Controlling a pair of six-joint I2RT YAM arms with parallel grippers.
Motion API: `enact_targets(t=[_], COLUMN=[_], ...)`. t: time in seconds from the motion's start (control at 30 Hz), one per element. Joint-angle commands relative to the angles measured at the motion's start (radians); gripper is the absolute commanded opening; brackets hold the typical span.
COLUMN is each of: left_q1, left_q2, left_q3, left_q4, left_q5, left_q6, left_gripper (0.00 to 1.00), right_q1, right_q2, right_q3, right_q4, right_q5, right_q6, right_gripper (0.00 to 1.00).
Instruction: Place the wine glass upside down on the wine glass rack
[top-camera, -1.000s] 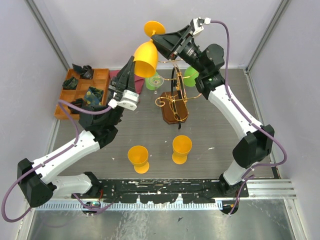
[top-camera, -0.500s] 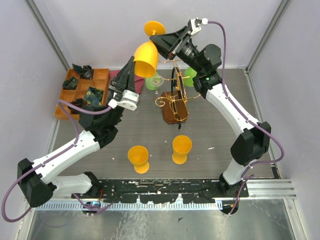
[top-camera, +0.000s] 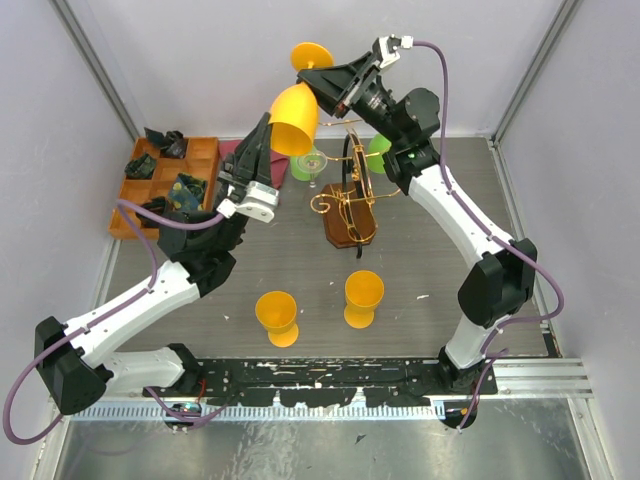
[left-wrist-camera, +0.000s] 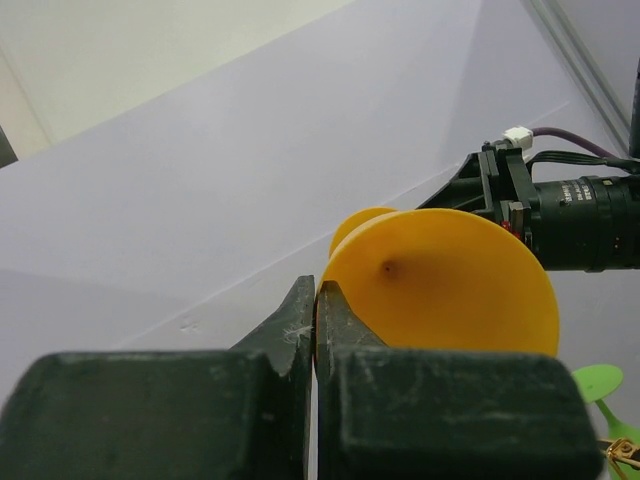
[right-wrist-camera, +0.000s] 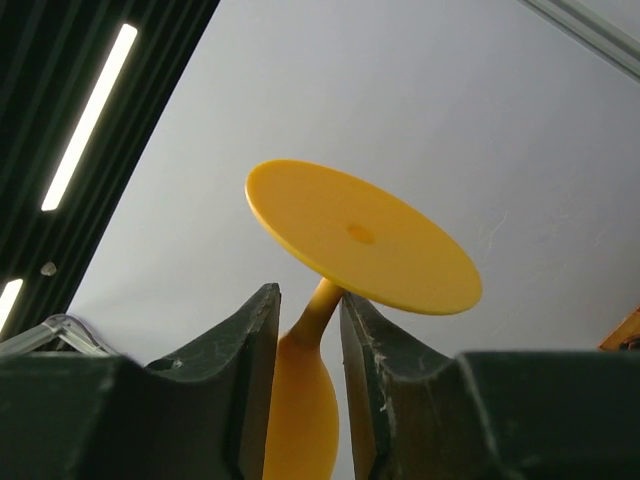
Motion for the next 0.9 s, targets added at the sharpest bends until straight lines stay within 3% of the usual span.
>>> enact_targets(t=[0.0, 0.17, 0.37, 0.5, 0.87], left_q1=[-0.002, -0.002, -0.002, 0.000, -0.002], left_q2=[-0.004, -0.004, -0.017, -0.060, -0.190], left_q3=[-0.005, -0.009, -0.045, -0.085, -0.212], left_q4=[0.024, -0.023, -0.057, -0.125, -0.288], left_q5=[-0.002, 0.016, 0.028, 0.037, -0.017], left_q6=[0.009, 0.025, 0.018, 0.018, -0.067], left_gripper=[0.09, 0.30, 0.40, 0.54, 0.64], right_q1=[0.006, 0.006, 0.004, -0.015, -0.107], right_q2=[-0.007, 0.003, 0.025, 0.026, -0.050], right_q3=[0.054, 0.076, 0.130, 0.173, 0.172], right_q4=[0.073, 0.073, 0.054, -0.013, -0.309], right_q5=[-0.025, -0.043, -0.056, -0.061, -0.006], right_q6=[0.006, -0.001, -0.047, -0.142, -0.556], right_gripper=[0.34, 0.22, 0.14, 0.11, 0.08])
